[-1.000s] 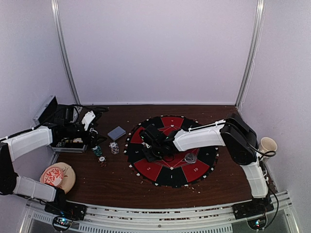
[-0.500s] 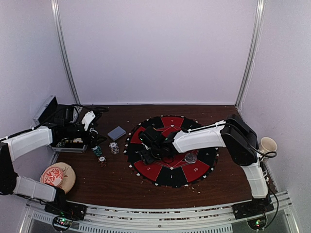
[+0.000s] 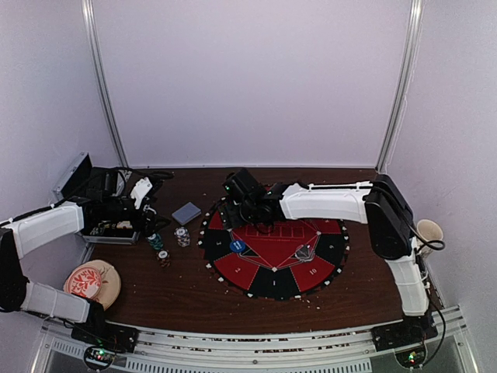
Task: Distribute texas hold em gaming equipment
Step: Move the all-in button to position 5.
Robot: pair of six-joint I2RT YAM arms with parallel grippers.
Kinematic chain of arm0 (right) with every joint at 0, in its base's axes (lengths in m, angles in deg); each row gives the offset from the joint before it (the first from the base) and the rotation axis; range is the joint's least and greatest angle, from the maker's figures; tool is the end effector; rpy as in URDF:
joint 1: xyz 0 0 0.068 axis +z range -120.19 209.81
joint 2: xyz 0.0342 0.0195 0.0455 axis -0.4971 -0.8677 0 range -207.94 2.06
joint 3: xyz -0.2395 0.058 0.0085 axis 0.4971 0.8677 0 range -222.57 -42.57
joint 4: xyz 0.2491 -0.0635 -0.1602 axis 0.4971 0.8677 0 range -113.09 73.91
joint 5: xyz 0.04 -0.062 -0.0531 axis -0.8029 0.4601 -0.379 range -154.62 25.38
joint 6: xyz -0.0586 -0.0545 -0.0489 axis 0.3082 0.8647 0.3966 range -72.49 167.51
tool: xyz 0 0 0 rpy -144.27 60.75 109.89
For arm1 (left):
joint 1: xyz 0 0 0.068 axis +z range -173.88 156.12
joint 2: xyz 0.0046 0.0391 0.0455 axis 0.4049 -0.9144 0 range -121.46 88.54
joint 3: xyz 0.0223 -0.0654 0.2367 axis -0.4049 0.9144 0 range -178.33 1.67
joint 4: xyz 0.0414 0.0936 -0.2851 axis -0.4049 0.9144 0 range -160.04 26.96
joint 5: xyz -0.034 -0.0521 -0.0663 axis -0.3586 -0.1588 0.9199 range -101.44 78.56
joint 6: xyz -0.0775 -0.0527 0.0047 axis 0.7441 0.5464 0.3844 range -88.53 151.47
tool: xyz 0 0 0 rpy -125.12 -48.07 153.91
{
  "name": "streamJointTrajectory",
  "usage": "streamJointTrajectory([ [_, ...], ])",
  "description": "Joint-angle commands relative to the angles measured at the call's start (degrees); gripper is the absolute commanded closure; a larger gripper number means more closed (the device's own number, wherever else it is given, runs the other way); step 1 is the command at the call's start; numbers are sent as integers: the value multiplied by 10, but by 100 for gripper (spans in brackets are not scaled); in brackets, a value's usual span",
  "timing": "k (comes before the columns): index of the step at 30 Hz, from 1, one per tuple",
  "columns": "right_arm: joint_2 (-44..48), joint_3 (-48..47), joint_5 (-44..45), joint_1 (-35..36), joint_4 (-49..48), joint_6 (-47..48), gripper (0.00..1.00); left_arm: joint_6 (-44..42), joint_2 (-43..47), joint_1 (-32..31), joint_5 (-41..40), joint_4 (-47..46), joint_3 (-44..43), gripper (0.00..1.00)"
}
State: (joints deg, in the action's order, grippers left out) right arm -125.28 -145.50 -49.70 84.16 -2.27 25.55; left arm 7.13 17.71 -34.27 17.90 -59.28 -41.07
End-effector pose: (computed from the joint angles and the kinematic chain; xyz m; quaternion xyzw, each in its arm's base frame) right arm 0.3447 0.4432 0.1265 -0.2083 0.8942 0.1388 0.3711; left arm 0.3274 -0.1022 0.1615 0.3648 0.8002 -0.1760 0.4423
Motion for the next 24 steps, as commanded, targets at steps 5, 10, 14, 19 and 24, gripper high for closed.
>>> streamJointTrajectory([
  [5,-106,-113,27,-33,14,-41,2,4,12,0,4,-18,4,2],
  [10,-130,-125,24,-56,-14,-61,1,4,12,-1,6,-18,4,2],
  [14,-153,-133,7,-77,-33,-80,1,5,10,0,6,-18,4,2],
  [19,-188,-190,-12,-90,-37,-95,2,5,10,0,4,-18,4,2],
  [24,-211,-217,-30,-90,-18,-79,2,5,13,0,2,-18,5,2],
])
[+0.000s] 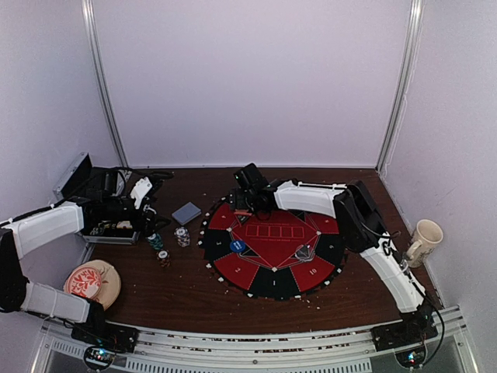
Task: Distribute texas hold em gaming equipment
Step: Move the all-in button to position 5.
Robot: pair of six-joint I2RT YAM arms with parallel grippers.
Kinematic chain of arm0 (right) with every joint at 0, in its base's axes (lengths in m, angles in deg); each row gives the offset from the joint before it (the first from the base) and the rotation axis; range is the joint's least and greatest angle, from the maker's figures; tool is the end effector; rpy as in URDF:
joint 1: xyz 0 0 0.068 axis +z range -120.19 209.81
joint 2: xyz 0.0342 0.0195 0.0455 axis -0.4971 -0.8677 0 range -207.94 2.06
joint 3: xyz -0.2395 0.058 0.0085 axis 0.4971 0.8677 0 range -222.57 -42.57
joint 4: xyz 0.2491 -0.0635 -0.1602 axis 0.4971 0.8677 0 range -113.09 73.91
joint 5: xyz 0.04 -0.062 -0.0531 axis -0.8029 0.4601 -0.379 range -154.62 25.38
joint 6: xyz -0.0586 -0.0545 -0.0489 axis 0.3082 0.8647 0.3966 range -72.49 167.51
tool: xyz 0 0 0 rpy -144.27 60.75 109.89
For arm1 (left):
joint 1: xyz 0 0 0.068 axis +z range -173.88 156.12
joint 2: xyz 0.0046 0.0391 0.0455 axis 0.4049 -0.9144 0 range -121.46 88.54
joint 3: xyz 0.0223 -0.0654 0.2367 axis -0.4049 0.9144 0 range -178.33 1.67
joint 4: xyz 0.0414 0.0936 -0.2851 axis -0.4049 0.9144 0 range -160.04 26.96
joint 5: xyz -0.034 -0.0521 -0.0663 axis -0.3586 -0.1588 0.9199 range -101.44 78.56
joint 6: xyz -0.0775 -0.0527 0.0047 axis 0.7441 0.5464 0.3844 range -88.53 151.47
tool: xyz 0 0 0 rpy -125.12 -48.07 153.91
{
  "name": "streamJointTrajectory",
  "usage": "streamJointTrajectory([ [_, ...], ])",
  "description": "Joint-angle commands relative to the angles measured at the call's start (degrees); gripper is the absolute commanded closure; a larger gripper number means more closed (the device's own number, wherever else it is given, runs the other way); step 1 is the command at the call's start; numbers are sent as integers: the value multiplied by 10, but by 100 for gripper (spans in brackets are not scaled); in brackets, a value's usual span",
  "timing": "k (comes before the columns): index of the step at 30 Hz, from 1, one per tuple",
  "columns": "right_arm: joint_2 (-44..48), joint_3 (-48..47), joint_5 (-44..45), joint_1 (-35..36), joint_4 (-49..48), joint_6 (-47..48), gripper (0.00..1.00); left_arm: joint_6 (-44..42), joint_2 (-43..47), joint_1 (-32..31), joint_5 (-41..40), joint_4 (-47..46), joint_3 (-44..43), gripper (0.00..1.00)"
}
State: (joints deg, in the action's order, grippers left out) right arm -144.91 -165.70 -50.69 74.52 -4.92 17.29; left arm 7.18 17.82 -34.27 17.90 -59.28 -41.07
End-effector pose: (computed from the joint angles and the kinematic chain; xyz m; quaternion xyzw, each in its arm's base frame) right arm 0.4570 0.4238 0.0763 -0.0655 0.9058 0.1576 0.3877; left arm 0.3273 -0.1022 0.1621 0.3645 0.7999 -0.1760 0.4430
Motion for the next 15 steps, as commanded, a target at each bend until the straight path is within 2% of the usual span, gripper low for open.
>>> streamJointTrajectory([
  [1,-11,-7,-24,7,11,10,2,4,13,0,2,-19,5,2],
  [7,54,81,-45,27,-2,48,2,5,-3,0,9,-21,2,2],
  [15,69,117,-13,36,28,60,2,4,-9,0,14,-21,0,2],
])
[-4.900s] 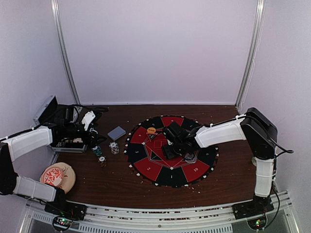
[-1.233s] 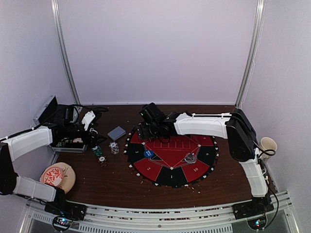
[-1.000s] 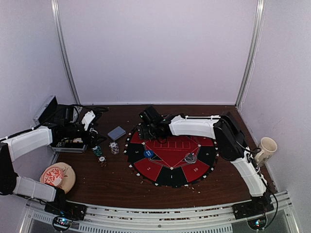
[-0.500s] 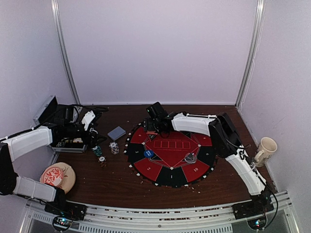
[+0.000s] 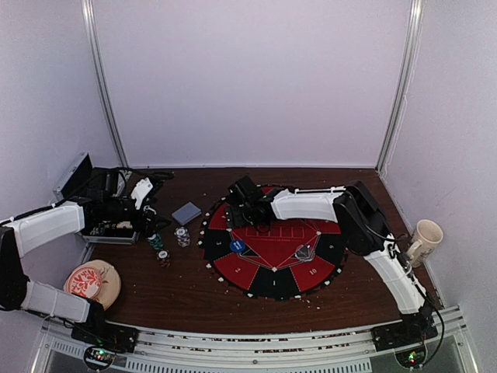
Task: Distribute texas hold em gaming equipment
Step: Move the all-in button to position 5.
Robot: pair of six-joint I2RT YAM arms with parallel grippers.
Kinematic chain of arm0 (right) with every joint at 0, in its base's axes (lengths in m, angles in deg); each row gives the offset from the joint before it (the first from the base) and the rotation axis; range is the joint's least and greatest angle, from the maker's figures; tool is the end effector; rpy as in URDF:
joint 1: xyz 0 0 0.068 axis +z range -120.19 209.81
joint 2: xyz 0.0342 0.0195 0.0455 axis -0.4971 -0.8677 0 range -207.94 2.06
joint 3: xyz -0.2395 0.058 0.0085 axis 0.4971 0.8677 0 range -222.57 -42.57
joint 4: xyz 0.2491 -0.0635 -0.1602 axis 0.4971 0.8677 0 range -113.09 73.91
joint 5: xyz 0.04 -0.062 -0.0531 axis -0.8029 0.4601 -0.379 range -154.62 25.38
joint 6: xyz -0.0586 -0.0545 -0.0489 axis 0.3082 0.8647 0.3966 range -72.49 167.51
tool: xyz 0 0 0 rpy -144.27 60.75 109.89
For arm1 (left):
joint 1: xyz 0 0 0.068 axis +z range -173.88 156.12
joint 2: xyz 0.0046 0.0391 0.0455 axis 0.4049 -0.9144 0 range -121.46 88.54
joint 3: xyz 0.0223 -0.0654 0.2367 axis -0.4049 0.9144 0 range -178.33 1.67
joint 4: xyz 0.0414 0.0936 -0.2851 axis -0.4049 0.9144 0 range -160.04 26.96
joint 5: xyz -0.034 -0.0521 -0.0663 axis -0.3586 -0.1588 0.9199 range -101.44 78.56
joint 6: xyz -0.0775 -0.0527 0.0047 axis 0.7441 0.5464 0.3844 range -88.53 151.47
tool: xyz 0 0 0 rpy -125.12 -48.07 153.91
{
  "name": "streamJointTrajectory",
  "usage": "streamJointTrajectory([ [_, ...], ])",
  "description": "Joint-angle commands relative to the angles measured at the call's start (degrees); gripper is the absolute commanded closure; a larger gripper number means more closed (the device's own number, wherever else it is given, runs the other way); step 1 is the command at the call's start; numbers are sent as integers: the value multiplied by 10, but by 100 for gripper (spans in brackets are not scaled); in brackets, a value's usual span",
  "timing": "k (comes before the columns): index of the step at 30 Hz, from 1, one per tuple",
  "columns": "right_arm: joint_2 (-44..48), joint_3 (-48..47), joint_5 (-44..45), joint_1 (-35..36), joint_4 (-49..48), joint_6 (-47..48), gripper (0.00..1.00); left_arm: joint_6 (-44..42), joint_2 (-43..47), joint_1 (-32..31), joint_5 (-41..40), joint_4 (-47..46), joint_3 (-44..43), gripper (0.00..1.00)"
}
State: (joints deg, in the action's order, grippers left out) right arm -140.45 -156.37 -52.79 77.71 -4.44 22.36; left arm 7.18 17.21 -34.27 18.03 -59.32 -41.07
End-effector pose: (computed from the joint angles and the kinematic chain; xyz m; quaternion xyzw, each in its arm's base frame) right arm 0.4125 0.4307 0.0562 -0.1461 0.9158 0.1381 0.3477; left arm 0.3277 -0.1024 0.1588 0.3644 0.8019 -0.1781 0.4388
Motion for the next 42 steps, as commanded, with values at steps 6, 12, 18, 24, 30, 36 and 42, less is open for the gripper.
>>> streamJointTrajectory([
  [6,30,44,59,7,30,-4,10,4,3,0,11,-20,2,2],
  [12,40,63,116,-6,36,-15,14,5,2,-1,11,-21,1,2],
  [18,56,98,127,-37,27,-23,16,5,3,0,12,-20,2,2],
  [24,96,169,118,-71,0,-14,16,4,4,-1,12,-20,2,2],
  [30,127,219,98,-126,-13,-6,17,4,2,0,15,-21,1,2],
  [36,135,227,67,-167,-38,15,17,5,4,0,14,-21,2,2],
  [42,200,261,15,-164,-52,8,8,5,11,0,11,-19,3,2],
])
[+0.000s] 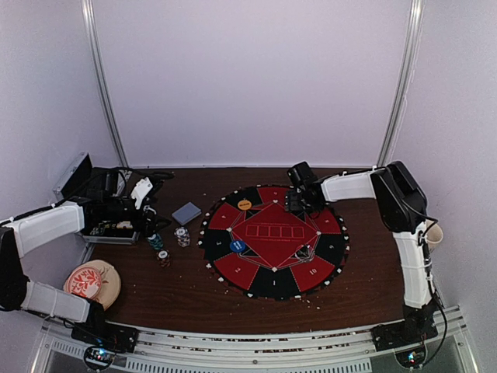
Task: Distribute texas hold em gaming equipment
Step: Move the all-in button to position 5.
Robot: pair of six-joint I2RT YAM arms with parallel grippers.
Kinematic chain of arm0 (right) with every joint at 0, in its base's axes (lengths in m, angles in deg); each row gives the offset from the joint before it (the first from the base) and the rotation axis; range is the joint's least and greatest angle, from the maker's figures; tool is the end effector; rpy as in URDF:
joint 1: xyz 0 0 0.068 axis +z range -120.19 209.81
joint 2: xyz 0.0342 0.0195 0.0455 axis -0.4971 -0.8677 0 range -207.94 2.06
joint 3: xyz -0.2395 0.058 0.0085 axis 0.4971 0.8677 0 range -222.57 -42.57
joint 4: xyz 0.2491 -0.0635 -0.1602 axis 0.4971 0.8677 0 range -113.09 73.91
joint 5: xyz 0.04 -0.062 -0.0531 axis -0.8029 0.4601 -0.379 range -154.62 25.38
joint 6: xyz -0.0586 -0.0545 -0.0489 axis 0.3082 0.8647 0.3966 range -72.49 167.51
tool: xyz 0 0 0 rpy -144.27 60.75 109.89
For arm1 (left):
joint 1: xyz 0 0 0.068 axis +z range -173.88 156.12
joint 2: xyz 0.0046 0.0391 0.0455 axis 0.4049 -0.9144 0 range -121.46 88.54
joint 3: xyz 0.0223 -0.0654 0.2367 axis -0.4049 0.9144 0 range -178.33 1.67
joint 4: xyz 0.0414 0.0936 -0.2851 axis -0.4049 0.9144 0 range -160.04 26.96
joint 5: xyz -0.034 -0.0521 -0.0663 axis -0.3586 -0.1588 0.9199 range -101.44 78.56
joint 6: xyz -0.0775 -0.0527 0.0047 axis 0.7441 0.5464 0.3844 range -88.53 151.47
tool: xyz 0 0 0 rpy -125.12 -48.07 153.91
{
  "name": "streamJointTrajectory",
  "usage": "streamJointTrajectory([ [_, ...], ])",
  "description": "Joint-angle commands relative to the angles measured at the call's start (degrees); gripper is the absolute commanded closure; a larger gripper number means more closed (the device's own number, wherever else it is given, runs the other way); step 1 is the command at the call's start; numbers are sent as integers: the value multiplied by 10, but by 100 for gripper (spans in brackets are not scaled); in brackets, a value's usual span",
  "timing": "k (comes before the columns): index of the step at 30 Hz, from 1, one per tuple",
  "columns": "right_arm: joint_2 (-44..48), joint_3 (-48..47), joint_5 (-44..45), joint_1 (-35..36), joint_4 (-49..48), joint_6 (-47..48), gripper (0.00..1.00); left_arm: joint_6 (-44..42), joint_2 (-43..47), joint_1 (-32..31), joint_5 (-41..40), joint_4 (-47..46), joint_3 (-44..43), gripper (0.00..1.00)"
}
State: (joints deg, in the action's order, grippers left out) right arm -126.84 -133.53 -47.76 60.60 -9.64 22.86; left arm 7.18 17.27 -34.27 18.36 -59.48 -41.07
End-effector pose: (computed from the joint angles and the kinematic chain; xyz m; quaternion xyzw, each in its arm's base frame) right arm 0.4679 0.2503 0.0465 -0.0016 0.9348 0.0296 0.3538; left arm 0.3277 -0.1028 0.1596 0.3655 0.8000 -0.1802 0.4404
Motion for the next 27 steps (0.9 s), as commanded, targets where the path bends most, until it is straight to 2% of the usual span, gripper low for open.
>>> streamJointTrajectory([
  [1,78,45,-36,10,2,0,8,5,8,0,8,-18,2,2],
  [9,135,110,-2,13,22,-6,7,5,1,-1,13,-18,0,2],
  [20,84,114,62,12,44,-8,5,6,12,-1,10,-18,3,2],
  [27,18,63,86,9,58,8,4,6,11,-1,10,-17,3,2],
])
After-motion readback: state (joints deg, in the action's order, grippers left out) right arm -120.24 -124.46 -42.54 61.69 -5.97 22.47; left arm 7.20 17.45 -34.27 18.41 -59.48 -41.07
